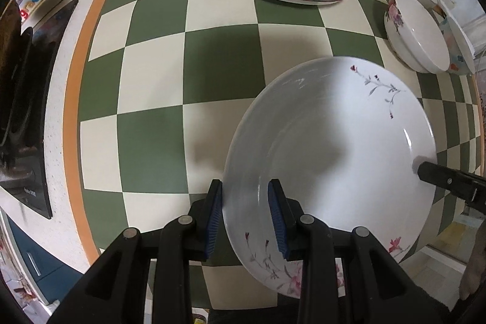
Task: Organize plates and bowls
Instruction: 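Carry the pink-flower plate with both grippers onto the swirl plate and release, then grasp the rim of the blue-striped plate with both grippers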
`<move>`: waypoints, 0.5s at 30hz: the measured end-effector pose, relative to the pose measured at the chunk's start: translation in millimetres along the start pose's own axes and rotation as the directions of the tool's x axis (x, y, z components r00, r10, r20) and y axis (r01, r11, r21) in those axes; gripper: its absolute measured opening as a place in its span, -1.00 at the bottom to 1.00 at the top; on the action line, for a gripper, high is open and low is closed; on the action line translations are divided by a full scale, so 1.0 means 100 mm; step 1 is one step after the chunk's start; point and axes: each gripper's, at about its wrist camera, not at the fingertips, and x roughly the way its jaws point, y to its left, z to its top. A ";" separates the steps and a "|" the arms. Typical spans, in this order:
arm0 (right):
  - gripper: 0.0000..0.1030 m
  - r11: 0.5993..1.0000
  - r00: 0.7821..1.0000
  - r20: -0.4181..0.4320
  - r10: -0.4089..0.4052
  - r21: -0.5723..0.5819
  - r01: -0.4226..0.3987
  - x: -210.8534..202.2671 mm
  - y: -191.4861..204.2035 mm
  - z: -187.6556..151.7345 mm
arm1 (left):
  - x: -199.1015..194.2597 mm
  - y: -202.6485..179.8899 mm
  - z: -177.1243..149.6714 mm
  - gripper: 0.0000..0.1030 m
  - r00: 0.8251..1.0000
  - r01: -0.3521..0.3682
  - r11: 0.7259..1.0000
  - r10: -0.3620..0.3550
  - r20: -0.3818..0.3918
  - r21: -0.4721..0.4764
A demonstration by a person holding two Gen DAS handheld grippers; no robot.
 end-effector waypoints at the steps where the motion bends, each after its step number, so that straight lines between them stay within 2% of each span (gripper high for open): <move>1: -0.77 1.000 1.000 -0.008 -0.018 -0.006 0.018 0.00 0.02 0.01 | 0.01 -0.01 0.00 -0.46 1.000 -0.001 1.000 0.001 -0.001 0.000; 5: -0.72 0.999 0.998 -0.043 -0.046 -0.004 0.045 0.01 0.07 0.01 | 0.05 -0.03 0.00 -0.46 1.000 0.006 1.000 -0.006 -0.006 -0.008; 10: -0.72 0.999 0.998 -0.054 0.012 0.052 -0.009 -0.02 -0.04 0.00 | 0.05 0.10 -0.06 -0.46 1.000 0.013 0.999 -0.014 -0.021 -0.036; 15: -0.72 0.999 0.999 -0.047 0.006 0.051 -0.004 -0.14 -0.01 0.05 | -0.15 0.20 -0.07 -0.46 0.999 0.041 0.996 -0.040 0.015 -0.076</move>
